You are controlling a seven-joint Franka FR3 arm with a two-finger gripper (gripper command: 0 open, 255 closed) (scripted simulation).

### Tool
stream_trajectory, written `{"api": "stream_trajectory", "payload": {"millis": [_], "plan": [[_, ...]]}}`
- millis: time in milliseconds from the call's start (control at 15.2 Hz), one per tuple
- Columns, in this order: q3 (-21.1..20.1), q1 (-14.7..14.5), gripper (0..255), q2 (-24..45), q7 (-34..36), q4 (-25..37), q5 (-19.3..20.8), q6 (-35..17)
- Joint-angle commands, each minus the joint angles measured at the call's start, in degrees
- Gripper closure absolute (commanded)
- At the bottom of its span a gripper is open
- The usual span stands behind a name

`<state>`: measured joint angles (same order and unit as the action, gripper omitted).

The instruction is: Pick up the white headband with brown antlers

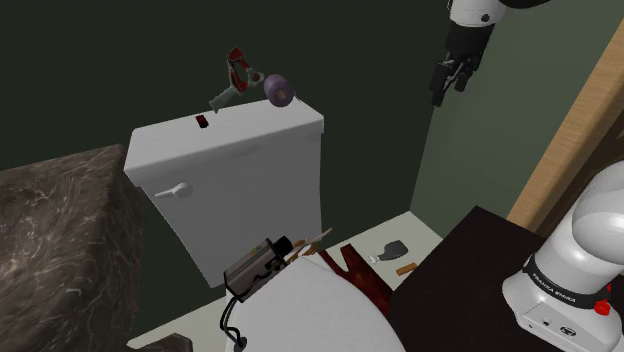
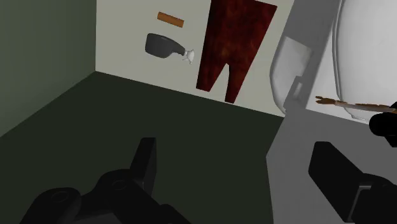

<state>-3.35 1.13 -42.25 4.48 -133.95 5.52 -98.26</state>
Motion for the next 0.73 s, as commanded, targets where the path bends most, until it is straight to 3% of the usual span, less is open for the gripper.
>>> {"api": "stream_trajectory", "payload": {"millis": [0, 660], "plan": [[0.00, 0.00, 0, 0.00, 0.00, 0.00, 0.00, 0.00], [-11.12, 1.29, 0, 7.71, 25.17, -6.69, -8.19, -8.47]]}}
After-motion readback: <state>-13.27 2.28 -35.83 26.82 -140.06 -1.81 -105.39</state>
